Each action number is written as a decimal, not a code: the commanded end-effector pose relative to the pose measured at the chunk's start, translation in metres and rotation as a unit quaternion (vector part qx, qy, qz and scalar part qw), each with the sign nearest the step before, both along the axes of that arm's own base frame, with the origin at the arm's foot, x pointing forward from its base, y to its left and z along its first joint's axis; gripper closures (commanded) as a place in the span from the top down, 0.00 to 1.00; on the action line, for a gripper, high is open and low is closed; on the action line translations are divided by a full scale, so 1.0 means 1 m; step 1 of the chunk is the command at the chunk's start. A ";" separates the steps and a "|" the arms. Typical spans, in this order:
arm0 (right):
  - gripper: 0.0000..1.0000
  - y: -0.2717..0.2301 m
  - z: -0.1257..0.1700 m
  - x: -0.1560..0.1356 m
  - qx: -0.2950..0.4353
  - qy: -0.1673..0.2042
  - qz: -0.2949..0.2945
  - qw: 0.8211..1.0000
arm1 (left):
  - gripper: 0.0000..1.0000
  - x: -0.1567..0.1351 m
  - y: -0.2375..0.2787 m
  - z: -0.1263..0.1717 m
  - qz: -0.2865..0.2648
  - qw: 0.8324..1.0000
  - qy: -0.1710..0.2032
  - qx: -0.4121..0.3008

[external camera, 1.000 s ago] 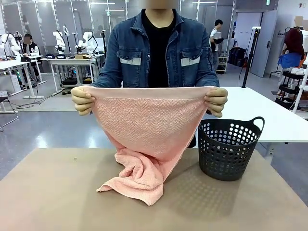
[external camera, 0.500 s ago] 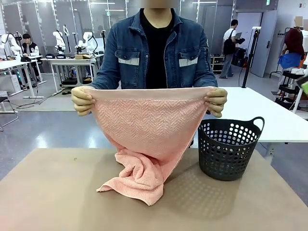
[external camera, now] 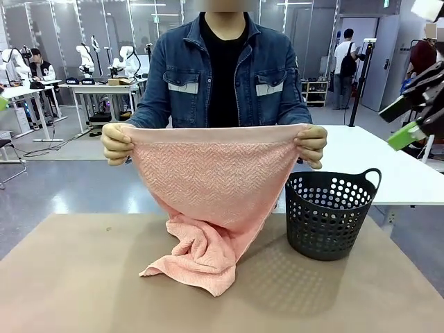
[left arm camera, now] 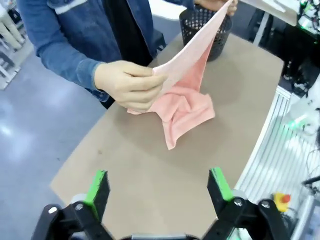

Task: Fold the towel.
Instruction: Grab the top end of the 100 cm Hotel Towel extended by the human.

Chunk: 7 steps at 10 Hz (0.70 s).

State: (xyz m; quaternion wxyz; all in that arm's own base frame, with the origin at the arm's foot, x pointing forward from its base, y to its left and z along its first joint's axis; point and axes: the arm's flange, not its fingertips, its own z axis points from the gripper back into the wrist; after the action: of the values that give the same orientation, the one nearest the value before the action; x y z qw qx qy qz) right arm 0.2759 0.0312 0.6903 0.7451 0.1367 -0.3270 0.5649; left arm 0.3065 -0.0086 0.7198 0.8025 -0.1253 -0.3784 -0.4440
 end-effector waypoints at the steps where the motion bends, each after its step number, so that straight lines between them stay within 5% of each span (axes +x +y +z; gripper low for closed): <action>1: 1.00 0.008 -0.009 0.001 -0.023 -0.010 -0.003 1.000 | 1.00 -0.002 -0.006 -0.019 0.005 1.000 -0.005 0.018; 7: 1.00 0.007 -0.003 0.002 -0.012 -0.005 0.008 1.000 | 1.00 0.000 -0.004 -0.016 -0.018 1.000 0.000 0.009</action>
State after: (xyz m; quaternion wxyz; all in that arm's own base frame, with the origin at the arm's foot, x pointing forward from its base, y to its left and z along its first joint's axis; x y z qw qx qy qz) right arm 0.2795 0.0362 0.6840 0.7313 0.1316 -0.3249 0.5851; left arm 0.3065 -0.0117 0.7049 0.7939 -0.1291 -0.3732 -0.4623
